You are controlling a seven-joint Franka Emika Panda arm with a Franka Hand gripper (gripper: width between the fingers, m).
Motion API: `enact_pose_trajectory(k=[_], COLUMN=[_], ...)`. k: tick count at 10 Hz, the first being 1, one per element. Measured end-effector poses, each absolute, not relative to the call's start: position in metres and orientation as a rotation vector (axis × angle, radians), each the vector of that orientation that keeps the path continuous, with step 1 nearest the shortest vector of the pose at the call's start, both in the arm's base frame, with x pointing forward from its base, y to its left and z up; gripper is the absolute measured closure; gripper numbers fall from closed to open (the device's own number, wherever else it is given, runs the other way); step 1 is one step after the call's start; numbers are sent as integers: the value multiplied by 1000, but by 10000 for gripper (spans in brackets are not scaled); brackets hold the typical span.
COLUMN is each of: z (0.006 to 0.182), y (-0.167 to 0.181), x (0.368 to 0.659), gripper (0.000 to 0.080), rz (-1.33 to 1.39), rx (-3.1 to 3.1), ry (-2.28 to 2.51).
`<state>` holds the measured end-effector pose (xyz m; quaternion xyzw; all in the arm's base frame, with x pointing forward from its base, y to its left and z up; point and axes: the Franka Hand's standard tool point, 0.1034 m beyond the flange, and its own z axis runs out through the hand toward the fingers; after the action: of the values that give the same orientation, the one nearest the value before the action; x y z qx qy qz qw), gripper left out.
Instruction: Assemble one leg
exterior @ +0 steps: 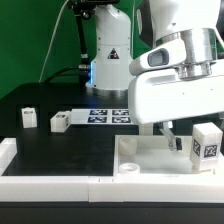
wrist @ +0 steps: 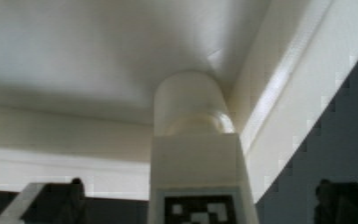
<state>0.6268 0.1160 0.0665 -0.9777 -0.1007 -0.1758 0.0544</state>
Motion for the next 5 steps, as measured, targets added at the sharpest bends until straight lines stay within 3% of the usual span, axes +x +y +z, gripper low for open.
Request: enact_pose_trajectory(k=[2, 5], z=[89, 104], y=[121, 121], x=[631, 633], gripper=[151, 151], rz=[-541, -536], rx=[-2965, -2965], ry=[-316, -318])
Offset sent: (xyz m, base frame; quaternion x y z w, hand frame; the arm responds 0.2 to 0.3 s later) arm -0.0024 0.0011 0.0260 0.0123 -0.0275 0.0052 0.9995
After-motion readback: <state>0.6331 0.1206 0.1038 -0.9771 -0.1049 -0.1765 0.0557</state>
